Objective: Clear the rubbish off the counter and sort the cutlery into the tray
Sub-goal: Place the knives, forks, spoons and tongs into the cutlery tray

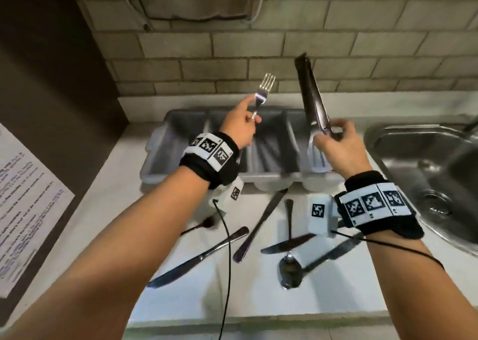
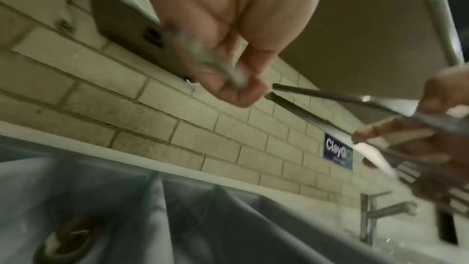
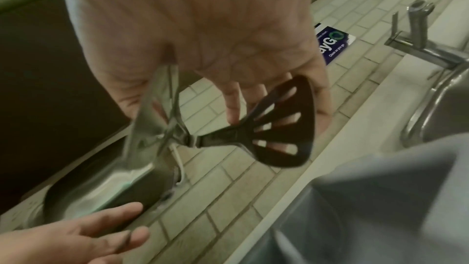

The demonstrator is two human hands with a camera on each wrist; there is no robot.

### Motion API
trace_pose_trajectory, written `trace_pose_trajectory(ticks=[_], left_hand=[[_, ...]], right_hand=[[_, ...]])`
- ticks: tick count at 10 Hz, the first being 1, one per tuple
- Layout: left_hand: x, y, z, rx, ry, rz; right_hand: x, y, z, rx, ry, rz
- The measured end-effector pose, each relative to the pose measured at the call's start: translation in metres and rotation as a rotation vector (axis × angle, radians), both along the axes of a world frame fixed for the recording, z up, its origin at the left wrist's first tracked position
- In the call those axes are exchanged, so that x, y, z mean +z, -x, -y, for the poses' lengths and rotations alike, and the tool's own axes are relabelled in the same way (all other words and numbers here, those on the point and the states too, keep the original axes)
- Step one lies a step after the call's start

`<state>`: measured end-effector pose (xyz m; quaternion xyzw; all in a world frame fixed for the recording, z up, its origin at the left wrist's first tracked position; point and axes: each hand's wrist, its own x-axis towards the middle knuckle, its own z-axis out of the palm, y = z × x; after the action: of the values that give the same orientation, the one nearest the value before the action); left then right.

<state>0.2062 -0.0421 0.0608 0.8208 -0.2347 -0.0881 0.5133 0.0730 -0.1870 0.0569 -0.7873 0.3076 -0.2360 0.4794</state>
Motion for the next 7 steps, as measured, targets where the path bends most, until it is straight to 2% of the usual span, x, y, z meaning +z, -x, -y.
trace_pose_trajectory(ticks=[1, 2, 3, 4, 5, 6, 7], left_hand=[[-0.006, -0.010, 0.039, -0.006, -0.106, 0.011], [-0.033, -0.031, 0.075, 0.028, -0.494, -0.011], [-0.044, -0.042, 0.085, 0.042, -0.561, -0.130], [-0.042, -0.039, 0.087, 0.025, -0.671, -0.158], [-0.025, -0.024, 0.081, 0.120, -0.516, -0.201], [-0.020, -0.016, 0.068, 0.121, -0.449, -0.085], [-0.015, 0.006, 0.042, 0.126, -0.298, 0.007]], right_hand=[[0.006, -0.008, 0.024, 0.014, 0.000, -0.090], [0.007, -0.020, 0.053, 0.036, 0.069, -0.212], [0.001, -0.029, 0.068, 0.039, 0.099, -0.292], [-0.010, -0.042, 0.080, 0.085, 0.114, -0.411], [-0.018, -0.050, 0.083, 0.127, 0.139, -0.489], [-0.027, -0.057, 0.079, 0.158, 0.172, -0.575], [-0.031, -0.059, 0.074, 0.154, 0.189, -0.632]])
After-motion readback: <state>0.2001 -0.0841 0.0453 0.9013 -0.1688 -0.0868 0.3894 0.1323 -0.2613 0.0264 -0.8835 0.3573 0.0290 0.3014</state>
